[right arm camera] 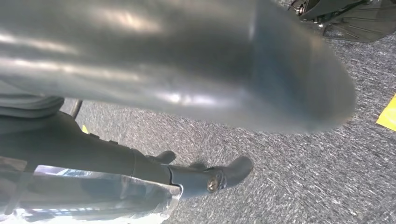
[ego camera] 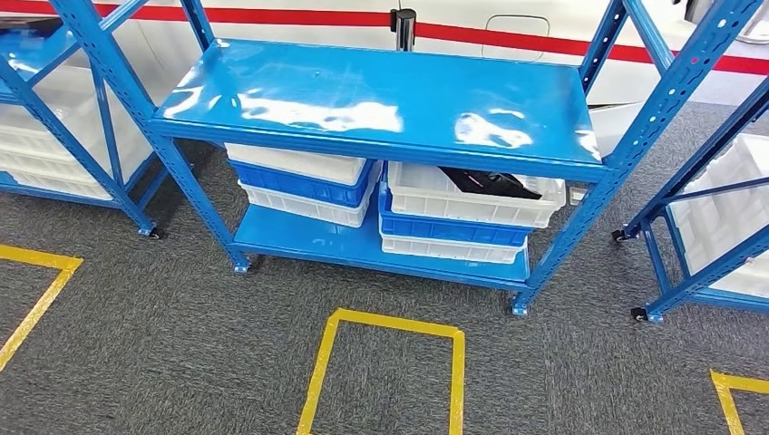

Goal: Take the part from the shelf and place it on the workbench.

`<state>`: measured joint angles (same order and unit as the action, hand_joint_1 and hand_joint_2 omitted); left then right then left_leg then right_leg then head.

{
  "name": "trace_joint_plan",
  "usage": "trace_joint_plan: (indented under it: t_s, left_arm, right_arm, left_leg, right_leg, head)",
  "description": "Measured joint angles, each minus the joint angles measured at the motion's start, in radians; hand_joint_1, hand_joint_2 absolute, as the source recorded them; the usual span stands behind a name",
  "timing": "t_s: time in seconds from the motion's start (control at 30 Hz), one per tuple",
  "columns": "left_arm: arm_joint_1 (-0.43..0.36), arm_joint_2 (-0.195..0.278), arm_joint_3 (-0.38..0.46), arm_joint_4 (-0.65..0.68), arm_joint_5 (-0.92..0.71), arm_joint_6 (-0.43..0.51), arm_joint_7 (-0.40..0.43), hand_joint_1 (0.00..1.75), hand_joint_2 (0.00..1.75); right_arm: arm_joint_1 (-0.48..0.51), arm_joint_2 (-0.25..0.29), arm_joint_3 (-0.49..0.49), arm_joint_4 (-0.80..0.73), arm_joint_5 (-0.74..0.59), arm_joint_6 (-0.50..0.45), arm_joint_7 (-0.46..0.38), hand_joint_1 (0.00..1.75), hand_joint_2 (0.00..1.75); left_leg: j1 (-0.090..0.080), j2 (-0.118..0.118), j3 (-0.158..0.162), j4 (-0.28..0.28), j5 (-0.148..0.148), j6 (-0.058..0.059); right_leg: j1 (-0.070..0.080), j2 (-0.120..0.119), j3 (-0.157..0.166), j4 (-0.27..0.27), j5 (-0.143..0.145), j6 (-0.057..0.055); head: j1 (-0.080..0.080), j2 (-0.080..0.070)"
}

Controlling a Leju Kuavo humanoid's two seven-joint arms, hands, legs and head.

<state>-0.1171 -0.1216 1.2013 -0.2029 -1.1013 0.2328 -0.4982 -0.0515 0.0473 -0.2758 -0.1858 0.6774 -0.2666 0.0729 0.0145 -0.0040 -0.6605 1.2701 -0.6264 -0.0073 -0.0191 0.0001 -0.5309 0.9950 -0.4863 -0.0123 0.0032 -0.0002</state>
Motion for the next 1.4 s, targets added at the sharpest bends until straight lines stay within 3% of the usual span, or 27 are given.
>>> trace_joint_plan:
  t_s: [0.03,0.07,0.13,0.2,0.33,0.53,0.77,0.83,0.9,0.97,1.1,1.4]
  left_arm:
    - [0.001,0.000,0.000,0.000,0.000,0.000,0.001,0.00,0.00]
    - [0.001,0.000,0.000,0.000,0.000,0.000,0.002,0.00,0.00]
    - [0.001,0.001,0.000,0.000,0.000,0.000,0.004,0.00,0.00]
    - [-0.002,0.001,0.000,0.000,-0.001,-0.002,0.014,0.00,0.00]
    - [-0.003,-0.001,0.000,0.000,0.000,-0.004,0.047,0.00,0.00]
    - [-0.004,-0.001,0.000,0.000,0.000,-0.004,0.053,0.00,0.00]
    - [-0.004,-0.001,0.000,0.000,0.000,-0.014,0.081,0.00,0.00]
    - [-0.003,-0.001,0.000,0.000,0.001,-0.022,0.097,0.00,0.87]
    - [-0.003,-0.002,0.000,0.000,0.006,-0.023,0.101,0.00,1.75]
    - [-0.001,-0.002,0.001,0.000,0.014,-0.023,0.100,0.00,1.75]
    - [0.009,-0.003,-0.022,-0.001,0.031,-0.019,0.107,0.00,0.00]
    - [0.049,0.007,-0.185,-0.018,0.201,-0.045,0.171,0.00,0.00]
  right_arm:
    - [0.001,0.000,0.000,0.000,0.000,0.000,0.001,0.00,0.00]
    - [0.001,0.001,0.000,0.000,0.000,0.000,0.003,0.00,0.00]
    - [0.002,0.002,0.000,0.000,0.001,0.000,0.006,0.00,0.00]
    - [0.002,0.003,0.000,0.000,0.001,0.001,0.008,0.00,0.00]
    - [-0.004,0.002,0.000,0.000,0.003,0.001,0.015,0.00,0.00]
    - [-0.004,0.002,-0.001,0.000,0.003,0.001,0.016,0.00,0.00]
    - [-0.004,0.001,-0.001,0.000,0.005,0.001,0.016,0.00,0.00]
    - [-0.004,0.001,-0.001,0.000,0.010,0.000,0.016,0.00,0.00]
    - [-0.004,0.002,-0.001,0.000,0.015,0.000,0.016,0.00,0.87]
    - [-0.004,0.001,-0.001,0.000,0.016,0.004,0.016,0.00,1.75]
    - [0.001,0.001,-0.002,0.000,-0.009,0.033,0.023,0.00,0.00]
    - [0.028,-0.005,0.010,-0.016,-0.119,0.073,0.017,0.00,0.00]
  left_leg:
    - [0.001,0.000,-0.022,0.027,0.002,-0.002]
    - [0.003,0.001,-0.027,0.018,0.025,-0.003]
    - [0.008,0.002,0.019,-0.105,0.110,-0.002]
    - [0.007,0.002,0.070,-0.219,0.160,0.004]
    - [-0.001,-0.001,0.085,-0.249,0.162,0.010]
    - [-0.015,-0.001,0.085,-0.247,0.158,0.025]
    - [-0.016,-0.001,0.086,-0.247,0.156,0.030]
    - [-0.016,-0.001,0.086,-0.247,0.156,0.030]
    - [-0.015,-0.001,0.086,-0.247,0.156,0.030]
    - [-0.014,-0.001,0.087,-0.247,0.156,0.030]
    - [-0.013,-0.001,0.087,-0.247,0.156,0.030]
    - [-0.011,-0.001,0.087,-0.247,0.155,0.030]
  right_leg:
    - [0.000,0.001,0.002,0.000,-0.002,-0.001]
    - [0.000,0.001,0.006,0.000,-0.006,-0.001]
    - [0.000,0.003,0.018,0.000,-0.014,0.005]
    - [0.007,0.003,0.022,0.001,-0.024,0.016]
    - [0.020,0.002,0.022,0.002,-0.038,0.014]
    - [0.017,0.002,0.026,-0.004,-0.035,0.030]
    - [0.013,0.002,0.027,-0.007,-0.035,0.031]
    - [0.013,0.002,0.027,-0.007,-0.036,0.033]
    - [0.013,0.002,0.028,-0.007,-0.037,0.035]
    - [0.014,0.002,0.028,-0.007,-0.037,0.036]
    - [0.016,0.002,0.028,-0.007,-0.037,0.036]
    - [0.017,0.002,0.028,-0.007,-0.037,0.035]
  head:
    - [0.000,0.000]
    - [-0.001,0.000]
    - [-0.001,0.000]
    - [0.000,0.000]
    - [0.001,0.000]
    - [0.000,0.000]
    - [0.000,0.000]
    - [0.000,0.000]
    - [0.000,0.000]
    - [0.000,0.000]
    - [0.000,0.000]
    - [0.000,0.000]
